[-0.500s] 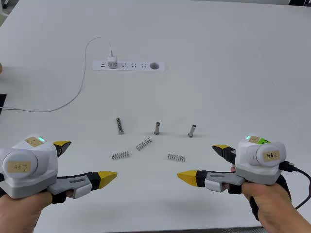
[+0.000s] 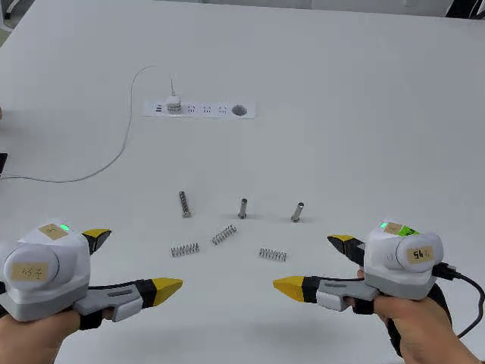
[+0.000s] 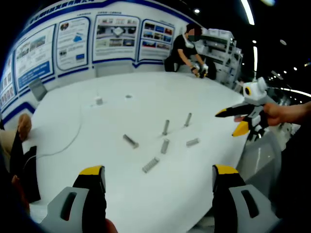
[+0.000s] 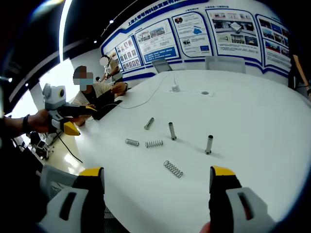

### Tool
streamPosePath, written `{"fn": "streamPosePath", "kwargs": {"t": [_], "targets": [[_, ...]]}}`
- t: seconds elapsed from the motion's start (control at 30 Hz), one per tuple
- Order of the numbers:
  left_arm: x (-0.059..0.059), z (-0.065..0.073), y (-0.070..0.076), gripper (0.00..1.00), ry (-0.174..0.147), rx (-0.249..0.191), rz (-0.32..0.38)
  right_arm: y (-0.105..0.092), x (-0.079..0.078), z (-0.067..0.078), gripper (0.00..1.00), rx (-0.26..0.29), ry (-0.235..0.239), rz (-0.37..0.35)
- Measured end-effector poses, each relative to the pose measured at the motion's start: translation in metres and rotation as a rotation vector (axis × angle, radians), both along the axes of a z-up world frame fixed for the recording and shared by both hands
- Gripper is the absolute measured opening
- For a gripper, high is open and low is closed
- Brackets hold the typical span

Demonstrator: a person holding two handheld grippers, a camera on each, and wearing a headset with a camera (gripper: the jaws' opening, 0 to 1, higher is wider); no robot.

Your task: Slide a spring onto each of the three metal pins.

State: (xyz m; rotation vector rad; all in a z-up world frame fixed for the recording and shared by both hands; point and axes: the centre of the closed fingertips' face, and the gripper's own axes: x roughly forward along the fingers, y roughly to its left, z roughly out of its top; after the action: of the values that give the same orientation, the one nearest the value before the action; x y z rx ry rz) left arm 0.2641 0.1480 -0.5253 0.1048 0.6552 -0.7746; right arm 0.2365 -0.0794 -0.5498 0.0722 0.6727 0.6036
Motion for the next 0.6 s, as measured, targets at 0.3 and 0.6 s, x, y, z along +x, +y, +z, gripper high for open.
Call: {"fn": "streamPosePath", "kwargs": {"t": [0.3, 0.6], "targets": [[0.0024, 0.001, 0.0008, 0.92, -0.004, 0.0, 0.007, 0.0001, -0.001, -0.0018, 0.91, 0.0, 0.003, 0.006], [0.0066, -0.0021, 0.0029, 0.92, 0.001, 0.007, 0.011, 0.0011, -0.0026, -0.005, 0.91, 0.005, 0.013, 0.008]]}}
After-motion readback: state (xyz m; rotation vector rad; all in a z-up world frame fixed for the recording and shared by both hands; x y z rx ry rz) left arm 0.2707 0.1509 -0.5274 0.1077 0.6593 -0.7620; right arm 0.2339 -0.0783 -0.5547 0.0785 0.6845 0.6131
